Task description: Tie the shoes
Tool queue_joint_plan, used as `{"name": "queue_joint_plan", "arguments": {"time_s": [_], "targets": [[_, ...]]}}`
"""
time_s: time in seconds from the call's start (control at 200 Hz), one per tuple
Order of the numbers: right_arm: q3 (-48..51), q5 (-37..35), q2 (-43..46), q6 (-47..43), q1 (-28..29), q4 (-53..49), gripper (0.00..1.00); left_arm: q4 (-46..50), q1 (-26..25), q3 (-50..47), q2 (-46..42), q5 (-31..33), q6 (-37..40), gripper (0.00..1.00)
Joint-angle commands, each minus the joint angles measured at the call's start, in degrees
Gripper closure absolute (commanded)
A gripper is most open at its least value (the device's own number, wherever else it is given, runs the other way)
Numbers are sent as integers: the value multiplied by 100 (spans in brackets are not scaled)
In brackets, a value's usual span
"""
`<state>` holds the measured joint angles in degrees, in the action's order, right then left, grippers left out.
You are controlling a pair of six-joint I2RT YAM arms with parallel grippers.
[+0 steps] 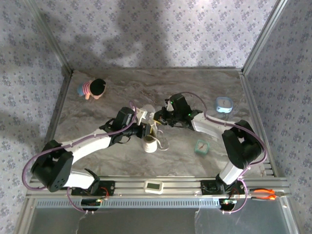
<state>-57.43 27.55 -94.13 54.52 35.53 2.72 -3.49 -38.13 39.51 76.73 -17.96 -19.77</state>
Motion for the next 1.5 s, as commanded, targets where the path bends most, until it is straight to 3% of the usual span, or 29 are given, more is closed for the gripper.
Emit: {"name": "queue_joint_plan", "arguments": {"time_s": [0.0, 0.13, 0.425, 0.68, 0.959, 1.159, 1.239, 1.434, 1.494], "targets": [[-415, -319, 250, -811, 57, -736, 100, 202, 9, 48, -366, 186, 189, 68], [-742, -424, 322, -1303, 82, -1050, 100, 527, 13, 31, -958, 182, 394, 55], [-1688, -611, 353, -2420, 312, -1657, 100, 1481, 200, 373, -1968, 381, 682, 42], [-1865, -469, 395, -2416, 314, -1482, 100, 811, 736, 519, -1328, -432, 433, 45], [-1841, -208, 510, -2364, 293, -1234, 100, -588, 689, 576, -639, -1133, 347, 44], [-1842, -169, 510, -2293, 252, -1140, 100, -804, 607, 661, -382, -1232, 394, 46], [-1834, -74, 494, -2271, 228, -1074, 100, -885, 588, 681, -299, -1228, 382, 50], [-1790, 326, 509, -2442, 235, -935, 100, -820, 625, 747, -265, -1009, 395, 92], [-1738, 403, 563, -2534, 232, -977, 92, -770, 677, 717, -319, -885, 382, 100]]}}
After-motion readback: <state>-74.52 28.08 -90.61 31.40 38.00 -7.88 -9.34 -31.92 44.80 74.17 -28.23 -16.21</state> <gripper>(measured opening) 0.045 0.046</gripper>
